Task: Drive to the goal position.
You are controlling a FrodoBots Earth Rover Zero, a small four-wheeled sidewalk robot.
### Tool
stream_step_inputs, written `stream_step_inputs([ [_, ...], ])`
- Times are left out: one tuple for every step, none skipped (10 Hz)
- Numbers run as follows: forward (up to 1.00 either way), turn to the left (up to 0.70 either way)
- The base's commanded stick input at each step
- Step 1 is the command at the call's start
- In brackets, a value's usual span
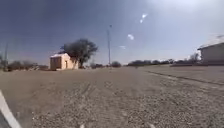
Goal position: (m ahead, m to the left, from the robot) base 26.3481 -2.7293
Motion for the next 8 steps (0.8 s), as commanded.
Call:
stream_step_inputs([
  [0.7,0.0],
  [0.7,0.0],
  [0.7,0.0],
  [0.7,0.0],
  [0.7,0.0],
  [0.7,0.0],
  [0.7,0.0],
  [0.7,0.0],
])
